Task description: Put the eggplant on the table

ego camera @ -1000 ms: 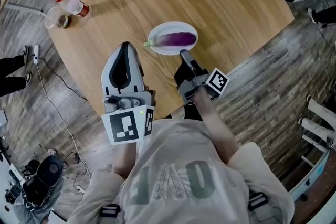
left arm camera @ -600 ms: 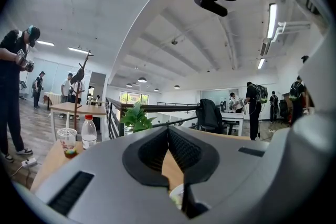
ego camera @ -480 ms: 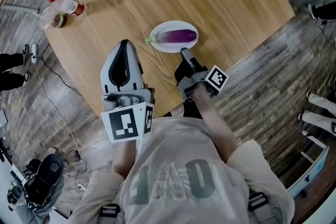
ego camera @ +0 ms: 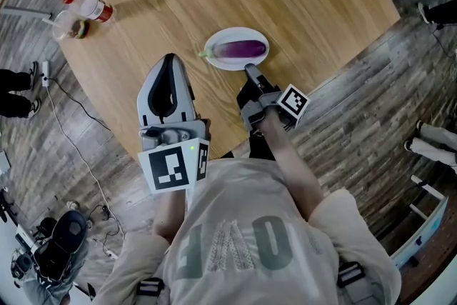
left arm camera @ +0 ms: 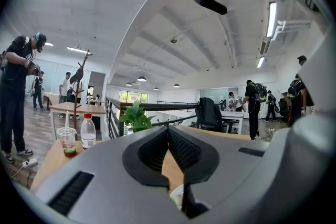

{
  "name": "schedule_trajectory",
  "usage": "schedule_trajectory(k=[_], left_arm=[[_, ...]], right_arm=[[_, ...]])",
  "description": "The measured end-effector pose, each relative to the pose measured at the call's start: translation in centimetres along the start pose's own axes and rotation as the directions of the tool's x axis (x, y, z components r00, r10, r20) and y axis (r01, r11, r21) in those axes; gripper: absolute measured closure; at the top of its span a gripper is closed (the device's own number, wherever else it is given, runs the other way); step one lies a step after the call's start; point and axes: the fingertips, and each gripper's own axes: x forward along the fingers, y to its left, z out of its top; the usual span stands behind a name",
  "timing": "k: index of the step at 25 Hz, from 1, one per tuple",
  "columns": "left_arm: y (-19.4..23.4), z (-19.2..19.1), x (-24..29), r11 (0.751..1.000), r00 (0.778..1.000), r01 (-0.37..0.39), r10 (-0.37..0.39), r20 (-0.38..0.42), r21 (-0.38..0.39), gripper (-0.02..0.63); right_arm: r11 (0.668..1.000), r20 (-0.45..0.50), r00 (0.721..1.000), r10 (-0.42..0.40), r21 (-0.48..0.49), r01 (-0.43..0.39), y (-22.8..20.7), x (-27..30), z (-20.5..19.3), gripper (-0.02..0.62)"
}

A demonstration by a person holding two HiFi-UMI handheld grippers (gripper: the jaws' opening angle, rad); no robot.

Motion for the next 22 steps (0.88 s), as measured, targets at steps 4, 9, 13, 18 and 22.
schedule_trajectory(k=[4, 9, 13, 18, 22], left_arm=[[0.0, -0.1, 0.1, 1.000, 1.000, -0.007, 0.007, -0.007, 0.001, 0.597], [0.2, 0.0, 0.0, 1.000, 1.000, -0.010, 0.010, -0.006, 0.000, 0.597], [0.3, 0.3, -0.2, 1.000, 1.000, -0.011, 0.011, 0.003, 0.001, 0.597], [0.2, 0.6, -0.5, 1.000, 1.000, -0.003, 0.003, 0.012, 0.002, 0.597], [-0.2, 0.8, -0.9, 1.000, 1.000, 0.004, -0.004, 0.028, 0.001, 0.597]], right_arm=[[0.999, -0.004, 0.999, -0.041, 0.022, 0.041, -0.1, 0.2, 0.1, 0.568], [0.995, 0.002, 0.995, -0.096, 0.012, 0.096, -0.4, 0.4, 0.4, 0.568], [0.989, 0.014, 0.989, -0.147, 0.019, 0.147, -0.5, 0.3, 0.3, 0.566], [0.987, 0.024, 0.987, -0.161, 0.014, 0.161, -0.1, 0.2, 0.1, 0.481], [0.980, 0.024, 0.981, -0.191, 0.055, 0.190, -0.4, -0.6, -0.4, 0.440]])
